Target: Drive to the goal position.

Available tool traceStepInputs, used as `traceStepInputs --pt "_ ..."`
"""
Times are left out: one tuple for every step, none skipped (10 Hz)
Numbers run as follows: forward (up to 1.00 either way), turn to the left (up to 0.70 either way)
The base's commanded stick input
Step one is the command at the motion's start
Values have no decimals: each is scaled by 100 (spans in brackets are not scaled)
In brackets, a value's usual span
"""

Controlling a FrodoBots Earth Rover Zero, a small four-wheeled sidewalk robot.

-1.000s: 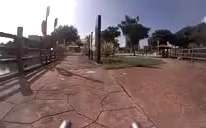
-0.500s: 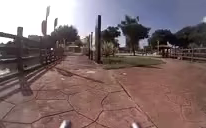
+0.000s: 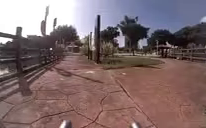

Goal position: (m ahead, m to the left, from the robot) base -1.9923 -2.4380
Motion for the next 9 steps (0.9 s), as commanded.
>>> traceStepInputs --pt "0 -50" --pt "0 -45" --pt "0 -44" --pt "0 -47" --pt "0 -50" --pt "0 -50" --pt "0 -11" --pt "45 1" --pt "50 0"
